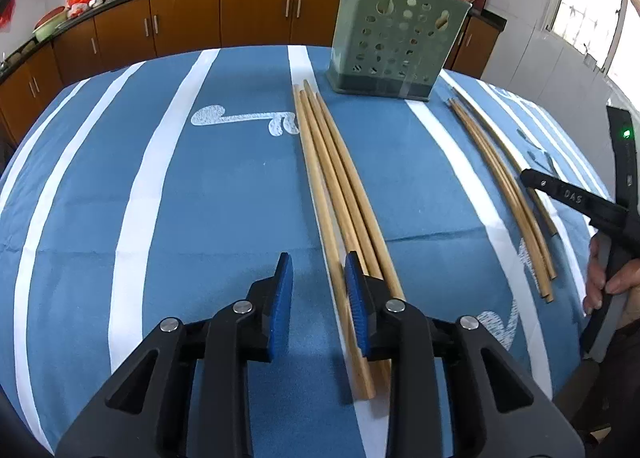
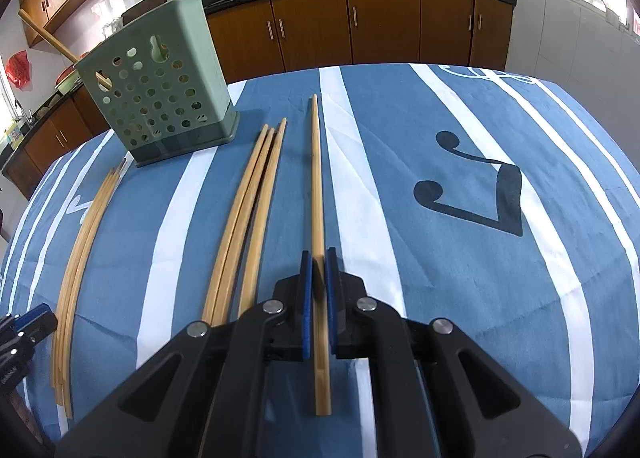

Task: Organize utensils
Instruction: 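Close the left tool on a chopstick from the bundle, then lift both held chopsticks upright and carry them toward the green holder, then lower both chopsticks over the green holder opening, then lower both chopsticks into the green holder and open both tools, then withdraw both open tools from the holder back over the chopsticks, then close the right tool on one chopstick while the left tool grasps another, then lift both held chopsticks upright and carry them toward the green holder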

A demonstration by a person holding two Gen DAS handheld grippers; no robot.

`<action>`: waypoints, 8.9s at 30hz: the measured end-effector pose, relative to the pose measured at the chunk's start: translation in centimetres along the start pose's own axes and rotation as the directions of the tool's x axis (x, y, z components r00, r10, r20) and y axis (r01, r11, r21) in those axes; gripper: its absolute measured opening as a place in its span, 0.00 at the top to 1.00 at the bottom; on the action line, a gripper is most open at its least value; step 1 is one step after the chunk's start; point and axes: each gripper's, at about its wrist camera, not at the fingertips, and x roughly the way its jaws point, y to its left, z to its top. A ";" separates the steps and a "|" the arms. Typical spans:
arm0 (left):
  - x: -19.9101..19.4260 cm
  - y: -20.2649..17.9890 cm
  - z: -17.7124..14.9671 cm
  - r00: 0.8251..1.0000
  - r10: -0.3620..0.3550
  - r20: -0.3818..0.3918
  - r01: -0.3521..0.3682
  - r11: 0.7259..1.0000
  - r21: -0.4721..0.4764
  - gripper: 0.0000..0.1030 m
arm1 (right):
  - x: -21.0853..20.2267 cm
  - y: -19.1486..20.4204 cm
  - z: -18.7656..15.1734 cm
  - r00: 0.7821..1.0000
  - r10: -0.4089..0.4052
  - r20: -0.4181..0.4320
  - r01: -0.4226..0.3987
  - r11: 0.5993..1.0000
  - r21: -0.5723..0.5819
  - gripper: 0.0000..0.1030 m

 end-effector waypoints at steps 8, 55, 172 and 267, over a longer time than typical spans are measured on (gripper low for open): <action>0.7 -0.3 0.7 0.997 0.071 0.005 -0.071 0.997 0.008 0.85 | -0.1 0.1 -0.2 1.000 -0.008 0.000 0.008 1.000 -0.002 0.93; -1.6 4.0 4.3 0.992 0.072 0.108 -0.066 0.996 -0.059 0.93 | -5.4 -0.8 1.6 0.986 0.054 0.155 -0.059 0.998 0.028 0.93; -5.2 2.9 0.5 0.980 0.075 0.182 -0.051 0.990 -0.130 0.63 | -2.5 2.1 -2.8 0.995 0.099 -0.032 -0.099 0.995 0.002 0.82; -1.0 3.9 3.9 0.995 0.062 0.082 -0.060 0.998 -0.032 0.93 | -5.1 -0.9 1.6 0.987 0.042 0.156 -0.049 0.998 0.044 0.92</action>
